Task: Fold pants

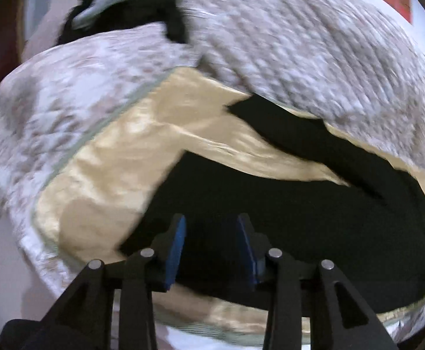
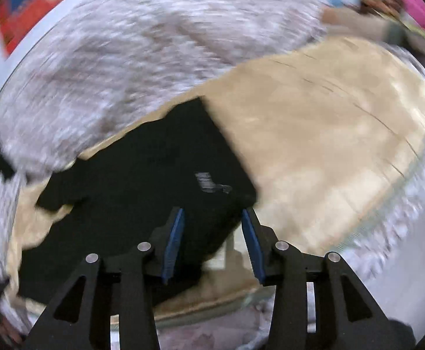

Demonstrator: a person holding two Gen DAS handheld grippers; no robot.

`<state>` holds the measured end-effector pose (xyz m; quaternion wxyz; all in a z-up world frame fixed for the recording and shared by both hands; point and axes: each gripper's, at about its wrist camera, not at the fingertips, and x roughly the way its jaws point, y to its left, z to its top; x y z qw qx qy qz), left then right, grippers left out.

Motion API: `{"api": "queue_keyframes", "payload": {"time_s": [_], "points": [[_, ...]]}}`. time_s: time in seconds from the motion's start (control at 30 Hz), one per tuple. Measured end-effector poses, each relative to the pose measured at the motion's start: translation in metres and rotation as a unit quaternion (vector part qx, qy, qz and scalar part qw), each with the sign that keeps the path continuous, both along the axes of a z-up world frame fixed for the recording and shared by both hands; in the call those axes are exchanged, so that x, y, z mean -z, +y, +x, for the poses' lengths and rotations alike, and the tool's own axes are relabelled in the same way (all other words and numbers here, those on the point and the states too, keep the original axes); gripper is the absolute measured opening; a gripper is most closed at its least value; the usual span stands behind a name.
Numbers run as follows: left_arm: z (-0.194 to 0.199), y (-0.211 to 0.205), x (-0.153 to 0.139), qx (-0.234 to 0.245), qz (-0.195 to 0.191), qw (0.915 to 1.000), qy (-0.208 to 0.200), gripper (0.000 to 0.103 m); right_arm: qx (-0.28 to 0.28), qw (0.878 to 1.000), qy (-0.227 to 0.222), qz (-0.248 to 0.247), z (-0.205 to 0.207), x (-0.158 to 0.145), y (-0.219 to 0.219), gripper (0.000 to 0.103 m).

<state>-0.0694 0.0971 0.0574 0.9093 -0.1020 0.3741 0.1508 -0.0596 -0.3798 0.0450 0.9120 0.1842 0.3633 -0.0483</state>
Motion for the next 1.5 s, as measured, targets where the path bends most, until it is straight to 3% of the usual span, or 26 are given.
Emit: {"api": "queue_keyframes", "payload": {"time_s": [0.13, 0.2, 0.27, 0.33, 0.37, 0.5, 0.87, 0.97, 1.17, 1.4, 1.47, 1.5], "points": [[0.016, -0.016, 0.022, 0.026, 0.011, 0.9990, 0.034, 0.039, -0.060, 0.995, -0.014, -0.075, 0.011, 0.004, 0.035, 0.042], [0.021, -0.013, 0.037, 0.024, 0.003, 0.9978, 0.062, 0.039, -0.063, 0.995, 0.009, -0.074, 0.018, 0.017, 0.034, 0.042], [0.018, -0.012, 0.037, 0.026, 0.010, 0.9980, 0.058, 0.039, -0.037, 0.995, 0.068, -0.059, 0.028, 0.038, 0.019, 0.042], [0.017, -0.013, 0.035, 0.024, 0.011, 0.9979, 0.058, 0.040, -0.006, 0.995, 0.095, -0.022, 0.028, 0.049, 0.001, 0.042], [0.018, -0.013, 0.035, 0.023, 0.010, 0.9979, 0.060, 0.040, 0.011, 0.996, 0.094, -0.003, 0.026, 0.049, -0.008, 0.042], [0.020, -0.019, 0.032, 0.029, 0.012, 0.9977, 0.060, 0.040, 0.033, 0.998, 0.057, -0.021, 0.018, 0.031, -0.010, 0.042], [0.072, -0.019, 0.014, 0.056, 0.059, 0.9955, 0.048, 0.045, -0.054, 0.996, 0.026, -0.069, 0.064, 0.005, 0.027, 0.042], [0.083, -0.010, 0.018, 0.048, 0.059, 0.9955, 0.057, 0.045, -0.025, 0.994, 0.021, -0.106, 0.069, -0.005, 0.022, 0.042], [0.094, -0.002, 0.030, 0.037, 0.054, 0.9955, 0.069, 0.045, 0.033, 0.993, 0.014, -0.109, 0.063, 0.000, -0.002, 0.042], [0.098, -0.003, 0.033, 0.041, 0.054, 0.9953, 0.069, 0.045, 0.133, 0.980, -0.039, -0.144, 0.047, -0.036, -0.033, 0.042], [0.104, -0.007, 0.034, 0.048, 0.059, 0.9947, 0.070, 0.046, 0.106, 0.987, -0.039, -0.118, 0.051, -0.033, -0.033, 0.042], [0.107, -0.008, 0.038, 0.051, 0.061, 0.9940, 0.074, 0.046, 0.067, 0.992, -0.024, -0.107, 0.060, -0.025, -0.024, 0.042]]}}
